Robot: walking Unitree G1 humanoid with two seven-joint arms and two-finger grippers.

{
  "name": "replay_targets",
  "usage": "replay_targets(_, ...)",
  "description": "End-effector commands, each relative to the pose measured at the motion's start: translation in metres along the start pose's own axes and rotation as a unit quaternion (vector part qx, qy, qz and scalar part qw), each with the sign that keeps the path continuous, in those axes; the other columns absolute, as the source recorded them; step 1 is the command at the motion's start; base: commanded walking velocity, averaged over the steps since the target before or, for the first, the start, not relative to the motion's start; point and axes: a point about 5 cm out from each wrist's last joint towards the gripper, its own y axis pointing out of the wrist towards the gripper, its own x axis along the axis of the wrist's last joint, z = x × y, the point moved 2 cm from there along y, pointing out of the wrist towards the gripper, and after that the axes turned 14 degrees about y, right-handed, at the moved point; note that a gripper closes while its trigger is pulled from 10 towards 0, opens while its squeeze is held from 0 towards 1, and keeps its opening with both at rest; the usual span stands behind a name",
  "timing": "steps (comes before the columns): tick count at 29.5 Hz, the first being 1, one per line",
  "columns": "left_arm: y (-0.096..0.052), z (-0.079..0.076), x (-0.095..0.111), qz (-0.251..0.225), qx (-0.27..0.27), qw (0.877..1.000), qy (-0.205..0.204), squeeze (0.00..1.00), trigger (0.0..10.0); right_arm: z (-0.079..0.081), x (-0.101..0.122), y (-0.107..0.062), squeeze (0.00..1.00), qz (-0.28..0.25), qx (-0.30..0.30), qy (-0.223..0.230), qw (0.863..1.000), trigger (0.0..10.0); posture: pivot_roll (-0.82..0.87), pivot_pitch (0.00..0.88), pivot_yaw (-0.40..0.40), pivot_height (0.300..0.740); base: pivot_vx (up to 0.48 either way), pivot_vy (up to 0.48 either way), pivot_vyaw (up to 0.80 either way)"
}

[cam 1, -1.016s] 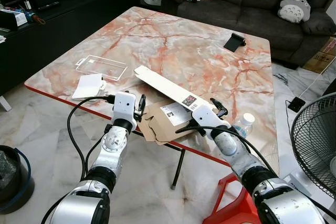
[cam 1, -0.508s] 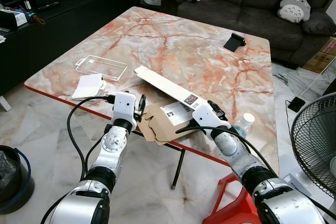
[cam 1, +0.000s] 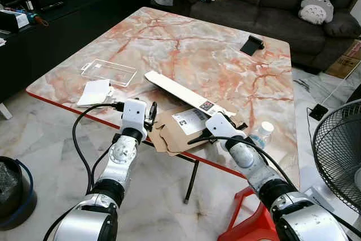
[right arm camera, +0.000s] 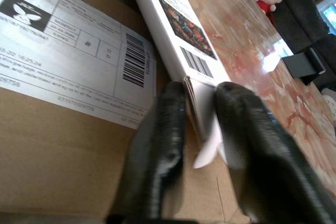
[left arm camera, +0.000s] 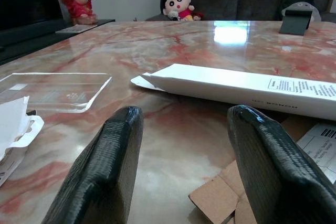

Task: Picking trash to rubbish bin

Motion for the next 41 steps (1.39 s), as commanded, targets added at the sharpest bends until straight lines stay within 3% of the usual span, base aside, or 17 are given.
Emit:
replay_targets(1,0.0,-0.006,0.0,0.002,-0.013,1.0,0.007,0.0,10.0,-0.001,0.002,0.001,0.0,-0.002,0.003,0.0,1.0,0.0,0.02,0.046,-0.125,0.74,0.0,0.0,0.0)
replay_targets(15,0.0,-0.005,0.0,0.004,-0.011,1.0,0.008,0.0,10.0,-0.001,0.005,0.002,0.0,-0.007,-0.001,0.03,1.0,0.0,0.02,0.042,-0.124,0.74,0.0,0.0,0.0)
replay_targets(20,0.0,-0.005,0.0,0.004,-0.011,1.0,0.008,0.0,10.0,-0.004,0.006,0.002,0.0,-0.007,-0.009,0.063,0.998,0.0,0.02,0.042,-0.124,0.74,0.0,0.0,0.0)
replay_targets(21,0.0,-0.005,0.0,0.004,-0.011,1.0,0.008,0.0,10.0,-0.005,0.006,0.002,0.0,-0.007,-0.011,0.071,0.997,0.0,0.02,0.042,-0.124,0.74,0.0,0.0,0.0)
replay_targets(23,0.0,-0.005,0.0,0.004,-0.01,1.0,0.006,0.0,10.0,-0.01,0.009,0.004,0.0,-0.009,-0.024,0.141,0.99,0.0,0.02,0.041,-0.122,0.74,0.0,0.0,0.0)
replay_targets(28,0.0,-0.005,0.0,0.004,-0.008,1.0,0.003,0.0,10.0,-0.014,0.017,0.006,0.0,-0.032,-0.027,0.205,0.978,0.0,0.02,0.04,-0.121,0.74,0.0,0.0,0.0)
replay_targets(29,0.0,-0.005,0.0,0.004,-0.008,1.0,0.003,0.0,10.0,-0.014,0.02,0.006,0.0,-0.039,-0.026,0.22,0.974,1.6,0.02,0.04,-0.121,0.74,0.0,0.0,0.0)
replay_targets(30,0.0,-0.005,0.0,0.004,-0.008,1.0,0.002,0.0,10.0,-0.015,0.021,0.006,0.0,-0.044,-0.026,0.23,0.972,1.6,0.02,0.04,-0.121,0.74,0.0,0.0,0.0)
replay_targets(31,0.0,-0.006,0.0,0.003,-0.008,1.0,0.001,0.0,10.0,-0.016,0.027,0.007,0.0,-0.059,-0.025,0.251,0.966,10.0,0.02,0.038,-0.121,0.74,0.0,0.0,0.0)
replay_targets(41,0.0,-0.003,0.005,-0.012,0.01,1.0,-0.011,0.0,10.0,-0.019,0.046,0.007,0.0,-0.12,-0.016,0.289,0.95,10.0,0.02,0.039,-0.122,0.74,0.0,0.0,0.0)
